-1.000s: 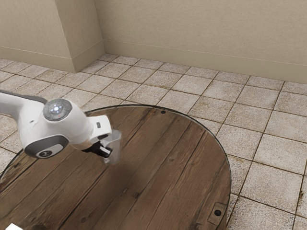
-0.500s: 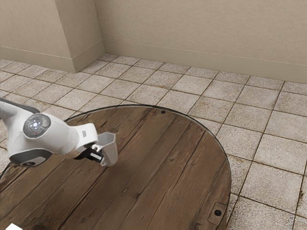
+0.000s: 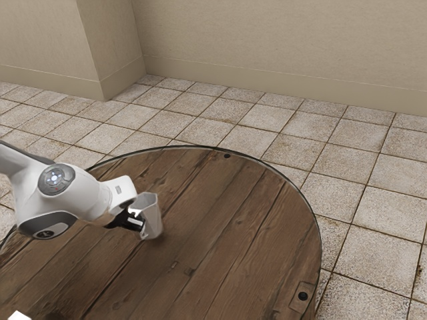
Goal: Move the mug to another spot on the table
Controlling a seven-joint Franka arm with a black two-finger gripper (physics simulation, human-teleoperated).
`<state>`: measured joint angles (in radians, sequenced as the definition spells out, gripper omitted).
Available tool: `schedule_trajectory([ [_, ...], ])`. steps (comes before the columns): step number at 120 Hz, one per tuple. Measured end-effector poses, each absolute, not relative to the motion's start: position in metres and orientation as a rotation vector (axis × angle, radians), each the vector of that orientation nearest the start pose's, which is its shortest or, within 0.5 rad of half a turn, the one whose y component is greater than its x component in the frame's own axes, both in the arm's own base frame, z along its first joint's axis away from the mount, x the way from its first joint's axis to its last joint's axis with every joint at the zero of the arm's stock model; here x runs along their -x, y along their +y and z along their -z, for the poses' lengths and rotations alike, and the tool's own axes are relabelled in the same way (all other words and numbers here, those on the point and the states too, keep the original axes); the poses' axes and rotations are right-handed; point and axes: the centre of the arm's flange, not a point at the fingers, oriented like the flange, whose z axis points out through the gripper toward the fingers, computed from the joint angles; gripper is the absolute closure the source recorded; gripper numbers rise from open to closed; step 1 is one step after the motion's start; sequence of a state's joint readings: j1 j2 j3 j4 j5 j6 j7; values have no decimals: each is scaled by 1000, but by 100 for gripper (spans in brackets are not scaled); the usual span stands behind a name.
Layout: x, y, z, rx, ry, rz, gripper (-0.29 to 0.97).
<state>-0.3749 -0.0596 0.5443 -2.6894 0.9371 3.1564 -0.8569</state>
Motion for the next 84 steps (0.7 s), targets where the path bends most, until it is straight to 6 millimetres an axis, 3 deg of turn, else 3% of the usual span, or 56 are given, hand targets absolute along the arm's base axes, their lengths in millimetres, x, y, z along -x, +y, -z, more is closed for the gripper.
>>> schedule_trajectory([
  [56, -425, -11, -286, 3032, -327, 727, 21],
  [68, -419, -21, -280, 3038, -351, 679, 13],
  [84, -409, -18, -281, 3031, -479, 611, 7],
])
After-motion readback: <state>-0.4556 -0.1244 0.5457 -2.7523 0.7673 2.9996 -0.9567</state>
